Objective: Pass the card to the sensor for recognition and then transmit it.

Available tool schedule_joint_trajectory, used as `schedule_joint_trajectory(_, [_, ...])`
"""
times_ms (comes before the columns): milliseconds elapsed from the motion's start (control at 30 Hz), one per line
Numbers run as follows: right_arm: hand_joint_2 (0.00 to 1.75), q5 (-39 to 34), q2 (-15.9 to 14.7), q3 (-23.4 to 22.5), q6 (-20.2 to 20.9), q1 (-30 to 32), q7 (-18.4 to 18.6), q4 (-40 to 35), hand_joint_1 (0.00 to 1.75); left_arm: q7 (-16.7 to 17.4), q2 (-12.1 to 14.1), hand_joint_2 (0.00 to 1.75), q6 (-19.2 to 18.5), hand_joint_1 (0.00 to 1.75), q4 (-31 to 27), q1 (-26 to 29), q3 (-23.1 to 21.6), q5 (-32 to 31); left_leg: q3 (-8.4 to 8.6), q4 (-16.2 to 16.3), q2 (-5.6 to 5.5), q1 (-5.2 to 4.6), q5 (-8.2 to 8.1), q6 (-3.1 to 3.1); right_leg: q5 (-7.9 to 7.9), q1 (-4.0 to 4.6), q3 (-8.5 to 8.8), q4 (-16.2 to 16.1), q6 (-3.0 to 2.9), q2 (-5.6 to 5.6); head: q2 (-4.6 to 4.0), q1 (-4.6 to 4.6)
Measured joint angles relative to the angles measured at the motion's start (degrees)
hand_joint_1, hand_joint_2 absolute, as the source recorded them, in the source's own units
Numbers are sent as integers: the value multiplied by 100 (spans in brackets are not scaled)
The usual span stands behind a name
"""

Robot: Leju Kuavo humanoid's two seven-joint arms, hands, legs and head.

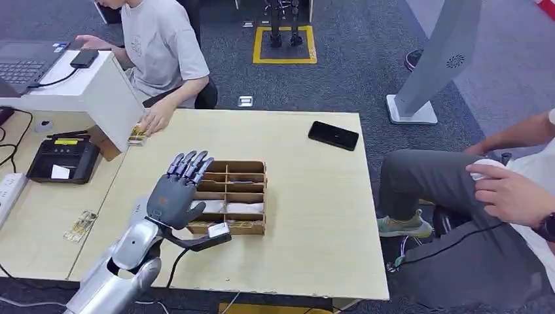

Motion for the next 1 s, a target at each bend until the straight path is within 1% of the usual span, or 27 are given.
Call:
schedule_joint_trajectory(700, [0,0,0,2,2,1,2,0,0,18,-70,175,-22,0,122,-6,98,-9,0,0,0,0,0,0,0,0,0,0,0,0,0,-2])
schedule_joint_trajectory(833, [0,0,0,2,0,1,2,0,0,11,-83,175,-175,0,125,-27,166,109,0,0,0,1,0,0,0,1,0,0,0,0,0,-4])
schedule_joint_trajectory(900, [0,-2,0,7,2,1,2,0,0,-46,-81,175,-400,0,146,-42,197,205,1,0,0,1,0,0,0,1,0,0,0,0,0,-4])
schedule_joint_trajectory(1000, [0,-4,0,15,0,1,2,0,0,-135,-61,175,-575,0,170,-78,240,439,1,0,1,1,0,0,0,1,0,0,0,0,0,-4])
